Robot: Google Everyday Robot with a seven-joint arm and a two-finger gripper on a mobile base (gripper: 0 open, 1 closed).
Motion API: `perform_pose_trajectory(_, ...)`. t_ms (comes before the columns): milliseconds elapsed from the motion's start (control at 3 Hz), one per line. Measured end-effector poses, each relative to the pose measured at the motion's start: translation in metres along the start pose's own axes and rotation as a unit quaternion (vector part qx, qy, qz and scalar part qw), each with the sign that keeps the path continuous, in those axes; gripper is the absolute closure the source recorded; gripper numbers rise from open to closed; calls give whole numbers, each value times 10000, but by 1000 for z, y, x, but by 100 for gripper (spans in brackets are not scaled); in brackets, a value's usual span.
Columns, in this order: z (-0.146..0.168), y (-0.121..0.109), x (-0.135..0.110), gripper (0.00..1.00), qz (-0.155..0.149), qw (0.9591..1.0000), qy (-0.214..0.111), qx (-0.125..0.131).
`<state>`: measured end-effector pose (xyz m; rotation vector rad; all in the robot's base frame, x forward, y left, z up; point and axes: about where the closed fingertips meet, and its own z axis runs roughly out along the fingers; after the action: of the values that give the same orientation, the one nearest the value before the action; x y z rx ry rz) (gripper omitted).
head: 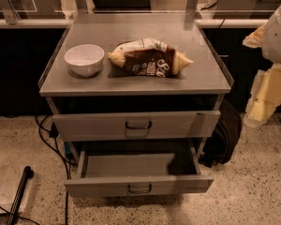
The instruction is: Close middle drawer
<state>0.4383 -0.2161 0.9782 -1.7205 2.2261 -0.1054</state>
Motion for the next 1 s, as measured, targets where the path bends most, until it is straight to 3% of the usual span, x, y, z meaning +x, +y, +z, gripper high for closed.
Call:
perform_pose_trajectory(333, 0, 0, 0, 0, 0, 10000, 0, 0)
perform_pose_trajectory(667, 0, 0, 0, 17, 0, 10000, -1, 0)
perform_pose_trajectory(1000, 15, 8, 3, 40, 41, 9999, -128, -67)
